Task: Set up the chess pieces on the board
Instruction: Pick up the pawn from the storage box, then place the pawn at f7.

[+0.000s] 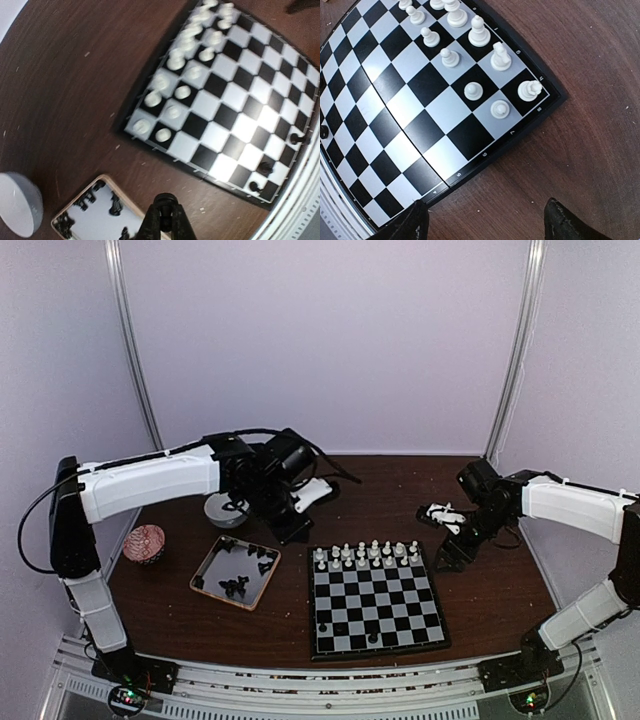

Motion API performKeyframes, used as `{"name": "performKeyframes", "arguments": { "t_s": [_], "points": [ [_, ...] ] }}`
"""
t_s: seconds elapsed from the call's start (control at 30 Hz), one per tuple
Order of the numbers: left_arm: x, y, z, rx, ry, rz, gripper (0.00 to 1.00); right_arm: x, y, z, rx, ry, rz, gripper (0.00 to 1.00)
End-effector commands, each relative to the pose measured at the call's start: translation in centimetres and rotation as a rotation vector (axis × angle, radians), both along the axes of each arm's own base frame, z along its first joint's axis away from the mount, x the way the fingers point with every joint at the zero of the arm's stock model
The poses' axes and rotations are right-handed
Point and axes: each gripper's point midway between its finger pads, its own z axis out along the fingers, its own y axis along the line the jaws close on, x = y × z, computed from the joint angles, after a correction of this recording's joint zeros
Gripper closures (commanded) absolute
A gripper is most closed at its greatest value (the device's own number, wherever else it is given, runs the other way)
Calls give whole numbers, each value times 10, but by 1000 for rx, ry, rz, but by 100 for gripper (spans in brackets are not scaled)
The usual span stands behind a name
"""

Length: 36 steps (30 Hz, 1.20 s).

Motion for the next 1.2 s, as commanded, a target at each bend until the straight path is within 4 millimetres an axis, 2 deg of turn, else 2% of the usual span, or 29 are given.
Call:
{"name": "performKeyframes", "arguments": {
  "t_s": [0.0, 0.17, 0.33, 0.63, 1.17],
  "points": [
    [-46, -51, -5, -17, 36, -239, 100, 18, -16, 5, -59, -58, -79, 20],
    [-95, -82, -24, 33, 39, -469, 99, 24, -27, 4, -77, -66, -125, 20],
    [-124, -89, -50, 138, 53, -598, 99, 24, -27, 8, -68, -79, -130, 20],
    [-141, -100, -69, 170, 84, -655, 98, 21, -27, 5, -66, -61, -122, 21],
    [-142, -110, -103, 235, 91, -680, 98, 20, -26, 4, -66, -58, -116, 20]
  ]
}}
